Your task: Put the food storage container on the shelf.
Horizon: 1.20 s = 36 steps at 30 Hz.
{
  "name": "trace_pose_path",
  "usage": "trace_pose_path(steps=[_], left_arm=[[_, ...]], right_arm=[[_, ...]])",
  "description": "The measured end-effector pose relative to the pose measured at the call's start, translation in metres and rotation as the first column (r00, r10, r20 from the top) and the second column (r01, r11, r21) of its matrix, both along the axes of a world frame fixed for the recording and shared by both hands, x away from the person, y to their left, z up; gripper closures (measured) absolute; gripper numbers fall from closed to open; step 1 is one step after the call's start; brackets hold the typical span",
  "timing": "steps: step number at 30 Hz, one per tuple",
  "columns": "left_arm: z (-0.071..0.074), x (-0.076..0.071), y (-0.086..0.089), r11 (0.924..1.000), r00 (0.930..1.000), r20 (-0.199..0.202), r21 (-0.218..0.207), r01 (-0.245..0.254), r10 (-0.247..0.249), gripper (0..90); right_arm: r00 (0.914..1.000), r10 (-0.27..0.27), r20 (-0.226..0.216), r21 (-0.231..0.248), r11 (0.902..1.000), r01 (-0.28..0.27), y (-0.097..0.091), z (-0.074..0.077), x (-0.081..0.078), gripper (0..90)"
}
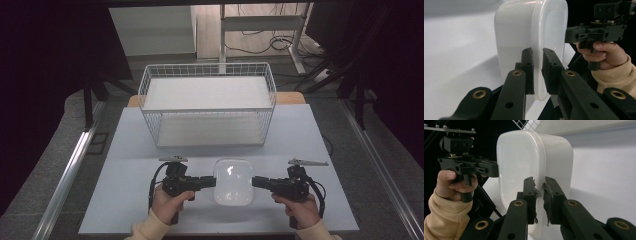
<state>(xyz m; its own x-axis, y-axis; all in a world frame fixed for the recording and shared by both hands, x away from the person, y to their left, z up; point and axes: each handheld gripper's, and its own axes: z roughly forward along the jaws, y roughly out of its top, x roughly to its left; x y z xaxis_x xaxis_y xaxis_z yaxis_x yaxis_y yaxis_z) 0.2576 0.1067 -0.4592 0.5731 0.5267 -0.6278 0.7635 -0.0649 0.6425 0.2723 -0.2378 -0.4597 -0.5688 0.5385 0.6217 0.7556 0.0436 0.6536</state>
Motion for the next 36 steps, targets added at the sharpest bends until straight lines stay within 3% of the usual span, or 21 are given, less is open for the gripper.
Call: trace_pose_path(steps=[10,21,29,36], left_arm=[[0.017,0.004,0.006,0.9999,0.9988,0.049,-0.009,0.006,-0.006,80.8],[0.032,0.013,0.012,0.9995,0.9963,0.085,-0.027,0.014,-0.012,81.0],[0.052,0.018,0.021,0.9987,0.991,0.134,-0.051,0.001,0.006,81.1],[0.073,0.029,0.026,0.9991,0.9859,0.167,-0.043,0.002,0.005,81.1]], right_arm=[[0.9968,0.01,0.079,-0.014,0.9999,-0.009,0.006,0.02,0.003,80.1],[0.9927,0.021,0.119,-0.017,0.9997,-0.019,0.01,0.038,0.013,80.1],[0.9865,0.039,0.159,-0.029,0.999,-0.034,0.018,0.063,0.023,80.0],[0.9789,0.045,0.199,-0.035,0.9986,-0.039,0.025,0.084,0.034,79.9]])
